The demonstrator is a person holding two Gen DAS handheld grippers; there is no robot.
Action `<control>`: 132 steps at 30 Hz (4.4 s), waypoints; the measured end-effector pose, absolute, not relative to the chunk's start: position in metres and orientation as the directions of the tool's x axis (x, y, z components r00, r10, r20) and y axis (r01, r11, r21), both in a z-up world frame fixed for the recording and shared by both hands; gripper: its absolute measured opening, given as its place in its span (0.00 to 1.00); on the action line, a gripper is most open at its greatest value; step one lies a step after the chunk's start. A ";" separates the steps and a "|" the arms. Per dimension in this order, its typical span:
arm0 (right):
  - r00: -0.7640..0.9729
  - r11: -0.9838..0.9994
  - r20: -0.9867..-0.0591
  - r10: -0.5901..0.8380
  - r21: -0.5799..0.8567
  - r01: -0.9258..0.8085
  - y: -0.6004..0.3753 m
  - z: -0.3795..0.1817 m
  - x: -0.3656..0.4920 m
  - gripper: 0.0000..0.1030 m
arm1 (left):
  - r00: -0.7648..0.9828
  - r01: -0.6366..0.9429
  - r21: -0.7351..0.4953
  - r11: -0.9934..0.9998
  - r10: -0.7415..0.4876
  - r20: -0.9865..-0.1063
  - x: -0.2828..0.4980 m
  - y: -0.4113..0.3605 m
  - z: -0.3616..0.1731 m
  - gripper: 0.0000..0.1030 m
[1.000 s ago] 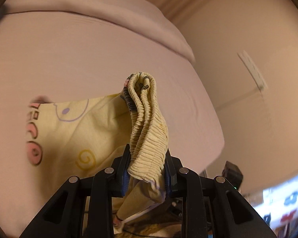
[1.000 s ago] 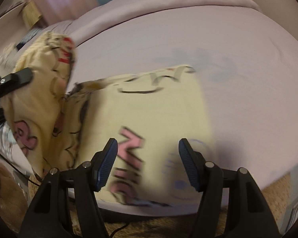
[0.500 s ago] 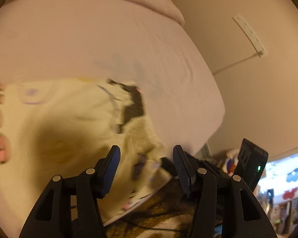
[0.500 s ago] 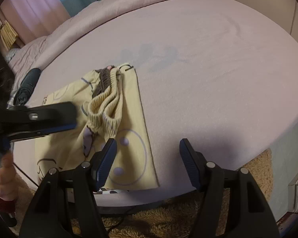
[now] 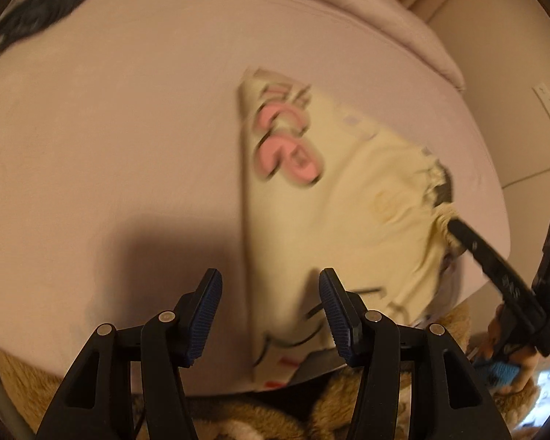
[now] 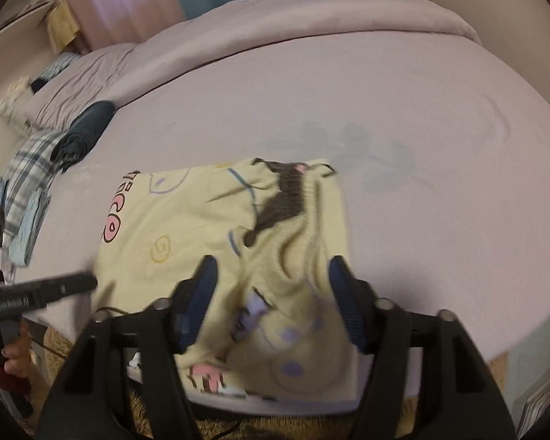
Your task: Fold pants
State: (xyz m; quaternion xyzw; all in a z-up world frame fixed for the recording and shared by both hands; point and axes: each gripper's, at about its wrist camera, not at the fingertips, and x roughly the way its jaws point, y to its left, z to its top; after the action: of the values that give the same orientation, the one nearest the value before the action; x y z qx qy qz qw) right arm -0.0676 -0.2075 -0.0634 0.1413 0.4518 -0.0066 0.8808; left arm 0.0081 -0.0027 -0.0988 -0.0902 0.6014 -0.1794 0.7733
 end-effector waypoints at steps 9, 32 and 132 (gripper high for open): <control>0.574 0.965 -0.818 0.032 0.174 0.195 -0.213 -0.090 -0.059 0.20 | 0.227 0.172 -0.358 0.918 -0.390 -0.892 0.001 -0.006 -0.096 0.52; 0.558 0.985 -0.830 0.004 0.099 0.140 -0.192 -0.049 -0.060 0.50 | 0.293 0.148 -0.452 0.880 -0.475 -0.830 -0.016 0.009 -0.082 0.52; 0.674 0.893 -0.627 0.391 0.436 -0.113 -0.163 0.008 0.069 0.17 | 0.483 0.357 -0.474 0.805 -0.593 -0.645 0.082 0.069 0.020 0.13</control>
State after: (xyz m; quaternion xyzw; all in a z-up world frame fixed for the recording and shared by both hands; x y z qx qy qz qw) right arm 0.0692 -0.1628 0.0085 0.1838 0.3786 0.1406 0.8961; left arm 0.0820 0.0693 0.0201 -0.1390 0.4250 -0.2793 0.8498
